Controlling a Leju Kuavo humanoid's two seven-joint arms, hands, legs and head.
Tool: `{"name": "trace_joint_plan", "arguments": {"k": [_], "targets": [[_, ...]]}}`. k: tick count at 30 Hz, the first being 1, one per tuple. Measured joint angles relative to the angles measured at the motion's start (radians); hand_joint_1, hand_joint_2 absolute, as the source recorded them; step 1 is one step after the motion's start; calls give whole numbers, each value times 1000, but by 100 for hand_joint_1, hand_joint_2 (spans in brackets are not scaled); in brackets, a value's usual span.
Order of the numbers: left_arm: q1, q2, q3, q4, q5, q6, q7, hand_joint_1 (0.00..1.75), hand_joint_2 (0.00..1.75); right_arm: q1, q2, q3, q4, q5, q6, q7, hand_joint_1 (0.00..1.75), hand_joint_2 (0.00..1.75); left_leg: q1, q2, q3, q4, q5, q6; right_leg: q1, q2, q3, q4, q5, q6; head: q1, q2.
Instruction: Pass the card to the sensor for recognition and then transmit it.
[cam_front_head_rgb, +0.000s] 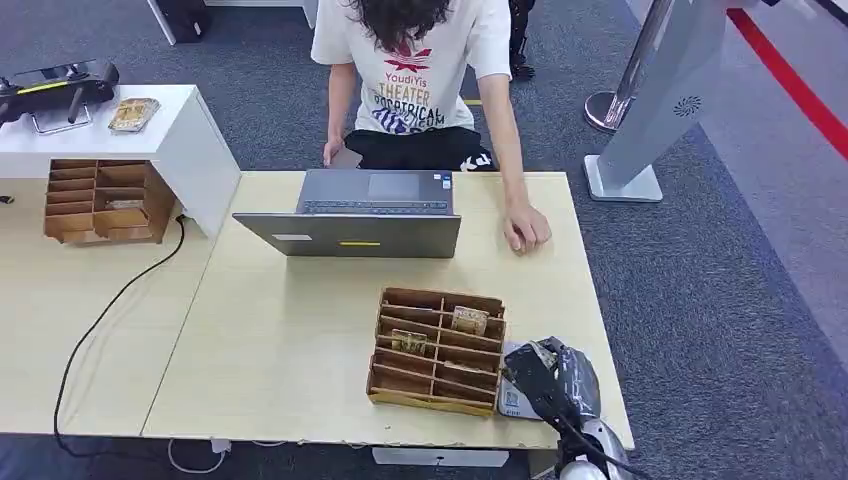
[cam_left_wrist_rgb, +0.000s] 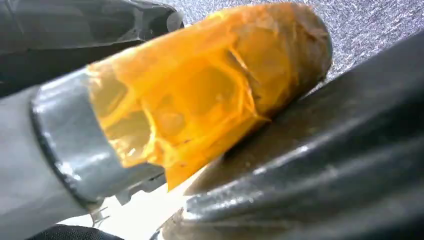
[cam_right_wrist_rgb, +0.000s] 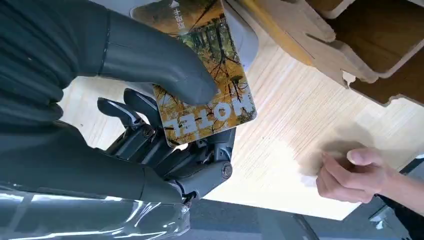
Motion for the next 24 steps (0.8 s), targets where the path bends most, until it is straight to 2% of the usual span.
{"name": "trace_joint_plan", "arguments": {"k": [24], "targets": [[0,0,7,0,-3,0,0,0,0,0,-13,3,13,54,8,35,175,175,0,0,0,0,0,0,0,0,0,0,0,0,0,0]]}}
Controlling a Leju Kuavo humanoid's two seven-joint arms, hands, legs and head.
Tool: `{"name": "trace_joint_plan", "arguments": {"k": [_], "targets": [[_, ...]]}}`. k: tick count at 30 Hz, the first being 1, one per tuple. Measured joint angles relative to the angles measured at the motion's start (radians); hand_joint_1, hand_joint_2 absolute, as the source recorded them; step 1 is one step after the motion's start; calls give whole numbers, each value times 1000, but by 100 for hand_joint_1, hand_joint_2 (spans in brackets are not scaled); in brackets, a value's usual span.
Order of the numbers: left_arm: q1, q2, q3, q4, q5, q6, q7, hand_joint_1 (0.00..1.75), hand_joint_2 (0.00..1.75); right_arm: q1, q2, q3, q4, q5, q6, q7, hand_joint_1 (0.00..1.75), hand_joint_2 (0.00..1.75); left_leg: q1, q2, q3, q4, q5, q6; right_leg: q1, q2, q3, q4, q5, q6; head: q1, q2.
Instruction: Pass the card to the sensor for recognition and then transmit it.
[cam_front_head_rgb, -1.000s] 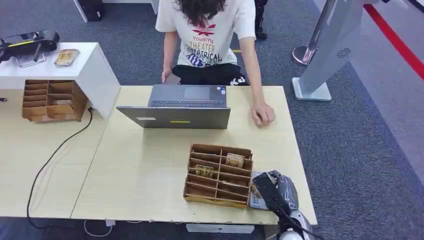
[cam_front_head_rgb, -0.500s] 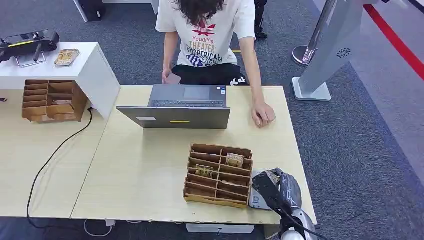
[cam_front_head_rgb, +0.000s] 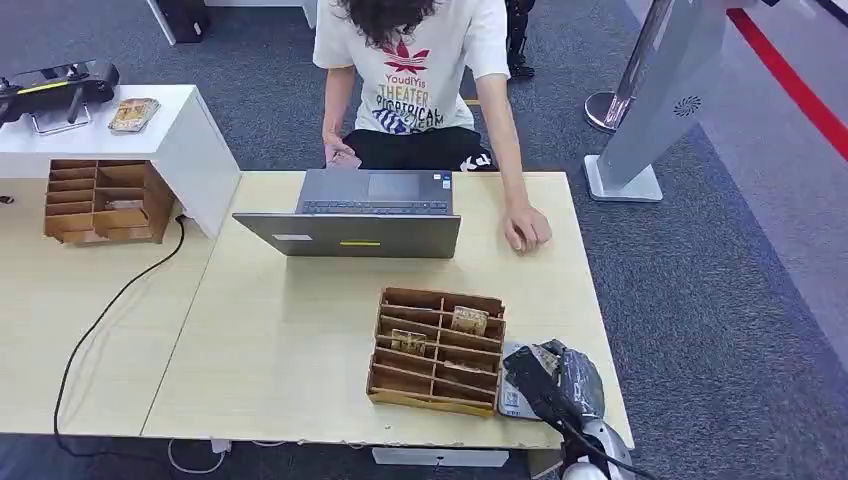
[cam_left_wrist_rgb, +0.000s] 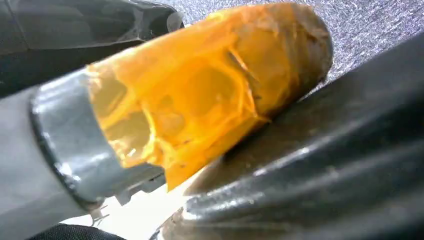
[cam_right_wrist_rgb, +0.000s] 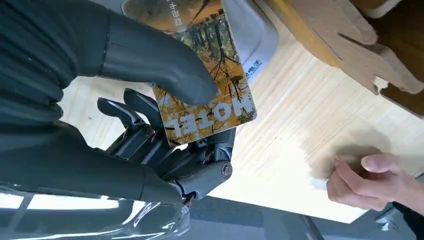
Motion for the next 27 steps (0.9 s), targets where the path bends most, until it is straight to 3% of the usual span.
{"name": "trace_joint_plan", "arguments": {"k": [27], "targets": [[-2,0,1,0,-20,-2,0,0,0,33,-19,-5,6,18,-37,7,175,175,0,0,0,0,0,0,0,0,0,0,0,0,0,0]]}}
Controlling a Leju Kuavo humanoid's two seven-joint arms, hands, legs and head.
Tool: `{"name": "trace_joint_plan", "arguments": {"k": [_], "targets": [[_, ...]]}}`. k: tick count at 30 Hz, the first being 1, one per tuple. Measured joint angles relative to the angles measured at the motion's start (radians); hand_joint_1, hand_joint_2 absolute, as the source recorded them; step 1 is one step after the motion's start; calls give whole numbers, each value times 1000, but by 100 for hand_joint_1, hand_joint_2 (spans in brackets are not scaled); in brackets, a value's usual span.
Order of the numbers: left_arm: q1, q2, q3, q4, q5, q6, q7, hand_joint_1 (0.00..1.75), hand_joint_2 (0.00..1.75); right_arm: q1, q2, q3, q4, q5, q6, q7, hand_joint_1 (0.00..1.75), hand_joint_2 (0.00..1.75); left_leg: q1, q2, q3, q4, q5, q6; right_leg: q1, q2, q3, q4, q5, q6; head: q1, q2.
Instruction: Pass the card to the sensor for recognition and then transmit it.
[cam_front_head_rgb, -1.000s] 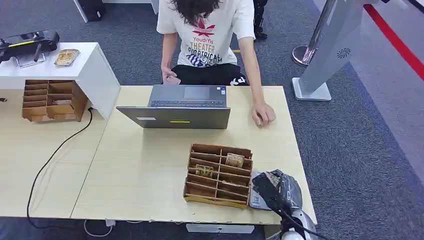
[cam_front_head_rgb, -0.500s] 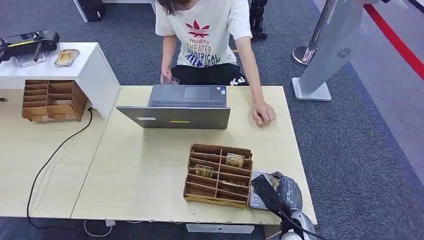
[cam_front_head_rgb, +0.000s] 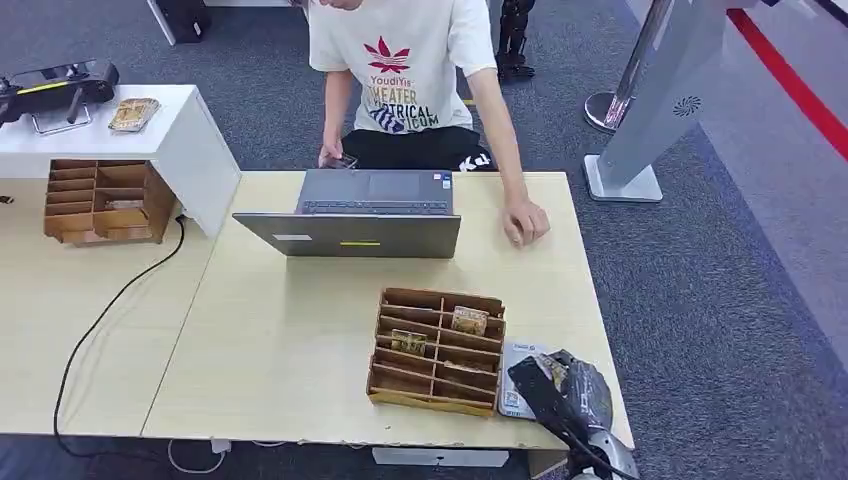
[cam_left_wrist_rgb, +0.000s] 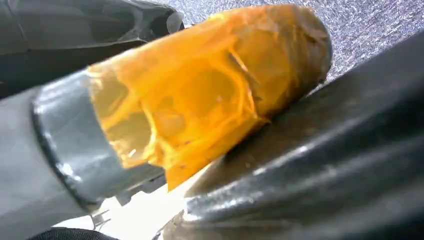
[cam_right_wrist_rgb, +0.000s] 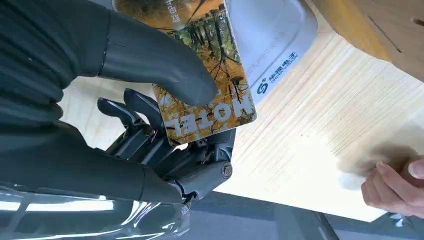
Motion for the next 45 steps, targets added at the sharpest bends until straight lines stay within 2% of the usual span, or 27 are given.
{"name": "trace_joint_plan", "arguments": {"k": [23,45], "targets": [[-1,3,0,0,-5,-3,9,0,0,50,-3,-10,-36,-5,-23,-2,175,175,0,0,0,0,0,0,0,0,0,0,0,0,0,0],[0,3,0,0,6,-3,9,0,0,-2,-2,10,10,-8,-23,-8,175,175,0,0,0,0,0,0,0,0,1,0,0,0,0,0]]}}
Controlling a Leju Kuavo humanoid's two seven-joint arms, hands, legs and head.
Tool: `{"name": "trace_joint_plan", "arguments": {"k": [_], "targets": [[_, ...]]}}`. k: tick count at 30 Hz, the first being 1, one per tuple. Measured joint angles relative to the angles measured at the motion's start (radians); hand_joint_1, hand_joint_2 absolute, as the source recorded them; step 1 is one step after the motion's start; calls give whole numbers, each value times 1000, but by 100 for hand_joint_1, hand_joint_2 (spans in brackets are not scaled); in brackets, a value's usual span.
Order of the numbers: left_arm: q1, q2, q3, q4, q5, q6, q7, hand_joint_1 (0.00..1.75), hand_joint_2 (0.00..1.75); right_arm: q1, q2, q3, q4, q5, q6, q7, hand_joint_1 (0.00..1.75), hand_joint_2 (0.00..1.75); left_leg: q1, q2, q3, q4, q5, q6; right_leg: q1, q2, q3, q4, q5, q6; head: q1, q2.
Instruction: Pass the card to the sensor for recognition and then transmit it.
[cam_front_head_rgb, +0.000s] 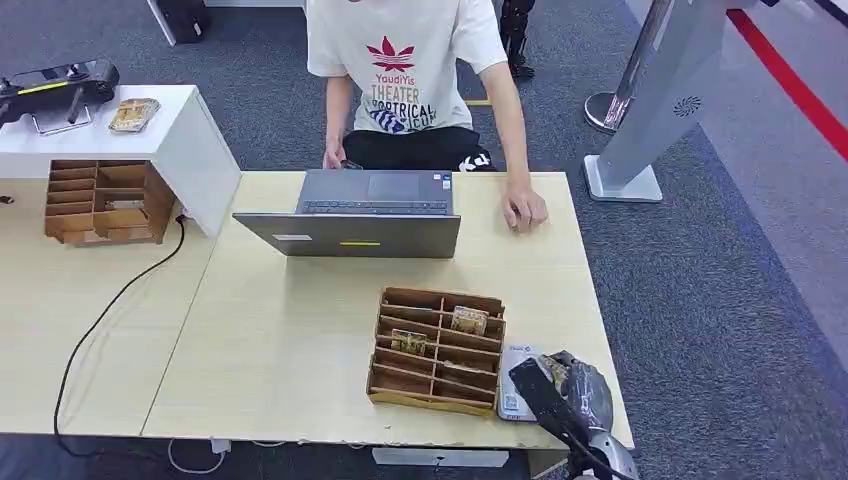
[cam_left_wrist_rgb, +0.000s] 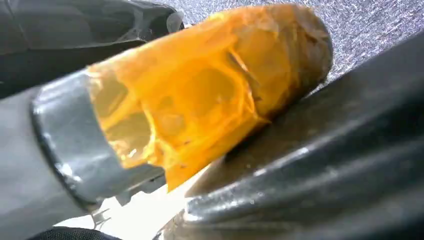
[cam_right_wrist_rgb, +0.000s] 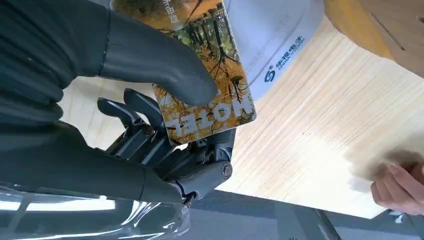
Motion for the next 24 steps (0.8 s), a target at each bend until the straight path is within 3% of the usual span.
{"name": "trace_joint_plan", "arguments": {"k": [10,17,24], "targets": [[0,0,0,0,0,0,0,0,0,1,0,1,0,-8,-10,-2,175,175,0,0,0,0,0,0,0,0,0,0,0,0,0,0],[0,0,0,0,0,1,0,0,0,16,0,1,-19,-29,-65,-40,175,175,0,0,0,0,0,0,0,0,0,0,0,0,0,0],[0,-2,0,0,-11,5,-4,0,0,74,43,-13,-172,-122,-253,-197,175,175,0,0,0,0,0,0,0,0,-1,0,0,0,0,0]]}}
